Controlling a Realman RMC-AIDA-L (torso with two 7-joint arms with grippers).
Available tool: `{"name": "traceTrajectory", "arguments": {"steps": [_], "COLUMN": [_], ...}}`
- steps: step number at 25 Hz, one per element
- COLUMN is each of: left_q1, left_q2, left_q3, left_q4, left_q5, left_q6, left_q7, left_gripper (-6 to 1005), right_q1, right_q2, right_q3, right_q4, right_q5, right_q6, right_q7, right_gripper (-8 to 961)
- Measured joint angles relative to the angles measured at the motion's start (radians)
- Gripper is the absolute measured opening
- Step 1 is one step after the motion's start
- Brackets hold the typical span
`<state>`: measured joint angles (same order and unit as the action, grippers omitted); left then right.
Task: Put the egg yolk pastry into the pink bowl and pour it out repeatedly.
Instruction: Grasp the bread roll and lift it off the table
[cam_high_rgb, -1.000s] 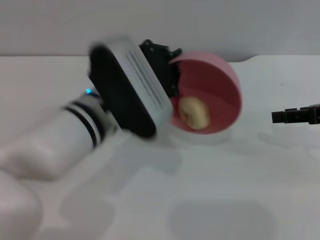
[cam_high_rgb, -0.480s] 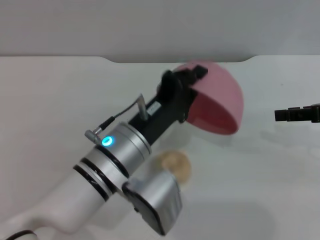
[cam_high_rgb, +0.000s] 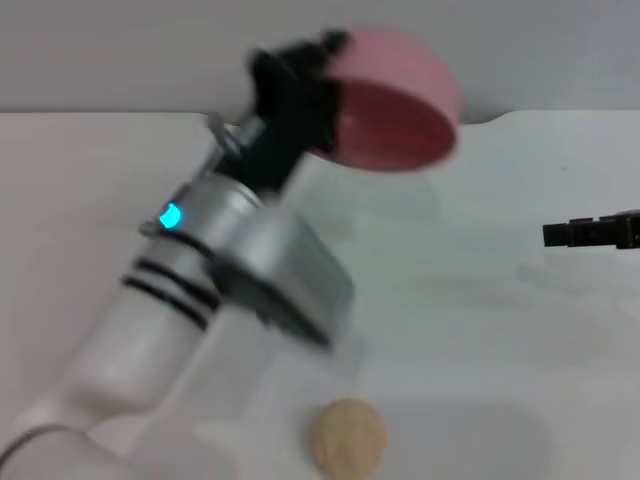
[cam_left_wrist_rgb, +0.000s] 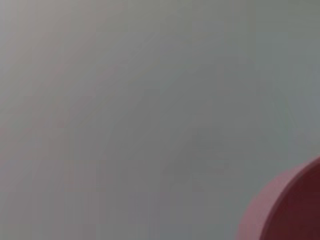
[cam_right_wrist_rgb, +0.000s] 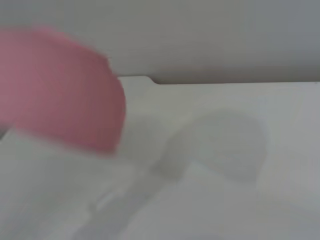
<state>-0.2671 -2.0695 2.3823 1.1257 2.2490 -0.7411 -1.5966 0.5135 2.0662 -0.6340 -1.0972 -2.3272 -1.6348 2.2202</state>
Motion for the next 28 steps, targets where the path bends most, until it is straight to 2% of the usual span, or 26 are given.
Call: {"name": "traceTrajectory", "arguments": {"steps": [3,6,8,9,11,12,13,16,17,18,20,23,28], "left_q1": [0.014,0.042,0.052,0.046,0.017,-0.023,-0.054,-0.171,-0.229,-0.229,-0.275,-0.311,-0.3], "left_q2": [0.005,0.006,0.005,0.005,0.007,0.011,0.014,0.024,0.029,0.029,0.034,0.039,0.021], "left_q3": [-0.071,-0.207,-0.325,-0.419,-0.569,-0.688,-0.762,-0.993,-1.094,-1.094,-1.161,-1.209,-1.225], "left_q4": [0.081,0.174,0.22,0.229,0.211,0.17,0.137,0.017,-0.016,-0.016,-0.017,0.04,0.193], "left_q5": [-0.127,-0.253,-0.35,-0.413,-0.486,-0.5,-0.495,-0.39,-0.27,-0.27,-0.124,0.06,0.247], "left_q6": [0.11,0.365,0.585,0.741,1.0,1.17,1.286,1.618,1.762,1.762,1.889,2.049,2.236], "left_q7": [0.0,0.0,-0.013,-0.04,-0.128,-0.219,-0.286,-0.458,-0.548,-0.548,-0.66,-0.813,-0.92], "left_gripper": [-2,-2,-2,-2,-2,-2,-2,-2,-2,-2,-1,-1,-1], "right_q1": [0.006,0.017,0.026,0.032,0.045,0.051,0.057,0.076,0.09,0.09,0.103,0.124,0.169], "right_q2": [0.0,0.0,0.0,0.0,0.0,0.0,0.0,-0.001,0.0,0.0,0.003,0.007,0.007], "right_q3": [-0.006,-0.017,-0.027,-0.031,-0.041,-0.047,-0.054,-0.088,-0.118,-0.118,-0.15,-0.224,-0.406], "right_q4": [0.006,0.016,0.026,0.033,0.053,0.065,0.075,0.108,0.131,0.131,0.153,0.201,0.322], "right_q5": [0.0,0.0,0.0,0.0,0.0,0.001,0.001,0.001,0.004,0.004,0.014,0.063,0.167], "right_q6": [0.0,0.0,0.0,0.001,0.004,0.007,0.011,0.024,0.037,0.037,0.056,0.068,0.088], "right_q7": [-0.002,-0.003,-0.004,-0.004,-0.011,-0.019,-0.026,-0.056,-0.074,-0.074,-0.096,-0.147,-0.188], "right_gripper": [576,577,577,577,578,578,578,579,579,580,580,581,582]}}
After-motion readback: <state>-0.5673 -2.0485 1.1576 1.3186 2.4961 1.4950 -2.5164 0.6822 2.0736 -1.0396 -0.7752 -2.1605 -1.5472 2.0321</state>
